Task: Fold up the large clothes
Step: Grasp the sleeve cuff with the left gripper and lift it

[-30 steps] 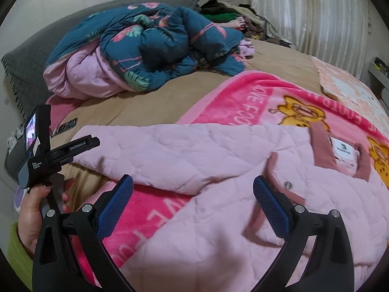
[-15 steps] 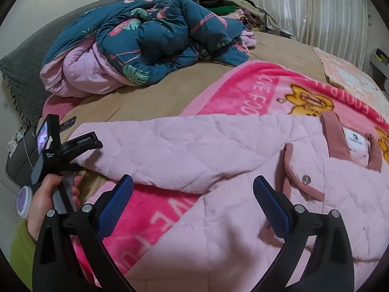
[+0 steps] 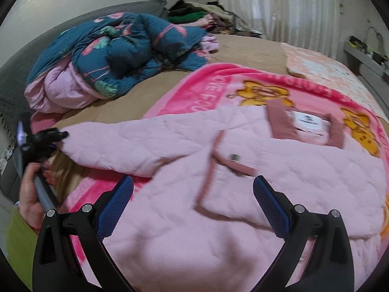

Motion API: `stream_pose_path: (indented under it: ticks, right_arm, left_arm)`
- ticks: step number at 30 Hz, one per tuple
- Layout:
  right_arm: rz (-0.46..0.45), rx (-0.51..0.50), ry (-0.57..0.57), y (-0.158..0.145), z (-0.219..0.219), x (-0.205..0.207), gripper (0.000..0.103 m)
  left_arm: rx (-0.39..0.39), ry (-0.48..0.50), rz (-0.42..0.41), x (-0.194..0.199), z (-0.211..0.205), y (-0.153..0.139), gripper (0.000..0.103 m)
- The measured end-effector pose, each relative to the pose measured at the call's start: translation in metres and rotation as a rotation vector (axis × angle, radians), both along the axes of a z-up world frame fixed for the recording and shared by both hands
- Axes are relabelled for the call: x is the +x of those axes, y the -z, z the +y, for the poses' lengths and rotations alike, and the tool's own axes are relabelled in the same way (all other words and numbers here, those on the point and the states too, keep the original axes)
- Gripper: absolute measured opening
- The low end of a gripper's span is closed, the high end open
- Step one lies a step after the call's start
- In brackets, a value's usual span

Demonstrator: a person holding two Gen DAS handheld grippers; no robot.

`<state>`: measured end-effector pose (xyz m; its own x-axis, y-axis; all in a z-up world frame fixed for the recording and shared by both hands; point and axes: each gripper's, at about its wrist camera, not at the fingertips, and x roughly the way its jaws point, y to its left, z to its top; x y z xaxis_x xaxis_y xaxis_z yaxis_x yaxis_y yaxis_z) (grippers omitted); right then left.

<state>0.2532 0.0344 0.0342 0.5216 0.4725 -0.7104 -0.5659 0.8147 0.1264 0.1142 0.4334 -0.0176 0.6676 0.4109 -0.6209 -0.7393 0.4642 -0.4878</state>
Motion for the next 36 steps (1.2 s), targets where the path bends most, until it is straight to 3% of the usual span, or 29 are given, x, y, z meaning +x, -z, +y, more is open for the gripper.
stream_pose_path:
  ticks: [11,18,27,36]
  right_arm:
    - [-0.014,0.065,0.142,-0.023,-0.095,-0.008,0.098]
    - [0.001,0.124,0.180,-0.021,-0.130,-0.016,0.098]
    - [0.013,0.202,0.242,-0.022,-0.180,-0.017,0.098]
    - [0.039,0.271,0.332,-0.012,-0.235,-0.014,0.098]
  left_arm:
    - [0.224,0.137,-0.114,0.006,-0.086,-0.106,0.011]
    - [0.326,0.249,-0.142,0.029,-0.145,-0.153,0.011]
    - [0.446,0.412,-0.159,0.065,-0.229,-0.185,0.011]
    - [0.538,0.582,-0.138,0.100,-0.309,-0.189,0.010]
